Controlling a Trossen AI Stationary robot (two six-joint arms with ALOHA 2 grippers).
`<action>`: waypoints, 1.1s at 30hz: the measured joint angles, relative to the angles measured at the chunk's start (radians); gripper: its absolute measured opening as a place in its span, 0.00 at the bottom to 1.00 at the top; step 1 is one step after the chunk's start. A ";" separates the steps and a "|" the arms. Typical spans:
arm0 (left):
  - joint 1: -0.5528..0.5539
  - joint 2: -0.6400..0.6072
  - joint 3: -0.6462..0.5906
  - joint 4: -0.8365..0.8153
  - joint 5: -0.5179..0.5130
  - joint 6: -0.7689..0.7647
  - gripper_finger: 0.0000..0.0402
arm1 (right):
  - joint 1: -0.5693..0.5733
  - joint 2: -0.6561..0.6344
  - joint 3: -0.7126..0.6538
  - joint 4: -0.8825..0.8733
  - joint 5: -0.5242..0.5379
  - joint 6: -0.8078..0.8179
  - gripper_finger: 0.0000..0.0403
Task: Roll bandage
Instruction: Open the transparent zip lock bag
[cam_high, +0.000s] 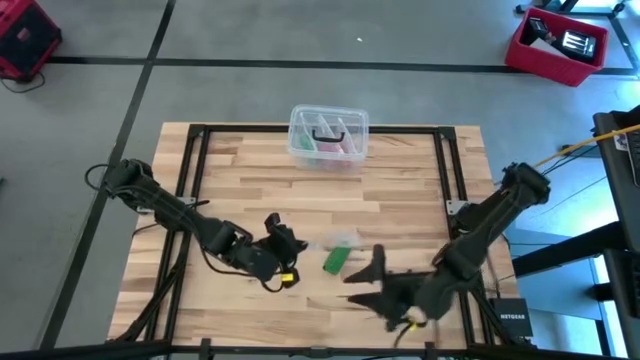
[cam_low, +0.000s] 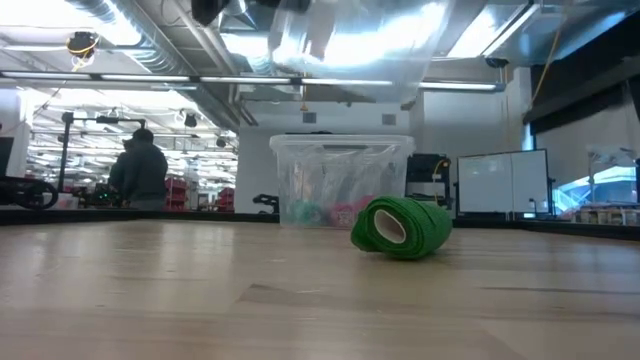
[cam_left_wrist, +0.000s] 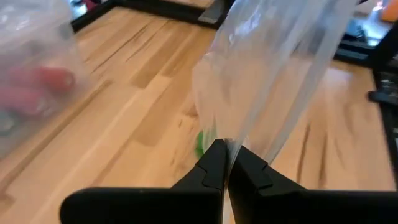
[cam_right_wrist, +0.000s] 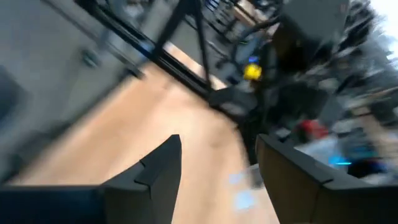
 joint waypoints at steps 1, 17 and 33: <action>0.005 0.000 0.000 -0.015 0.001 -0.018 0.00 | -0.006 0.032 0.027 0.000 0.028 -0.054 0.52; 0.009 0.046 0.121 -0.144 0.117 -0.018 0.00 | -0.183 0.355 0.368 -0.304 0.186 -0.467 0.52; -0.029 0.046 0.121 -0.167 0.109 0.005 0.00 | -0.231 0.357 0.369 -0.626 0.118 -0.135 0.52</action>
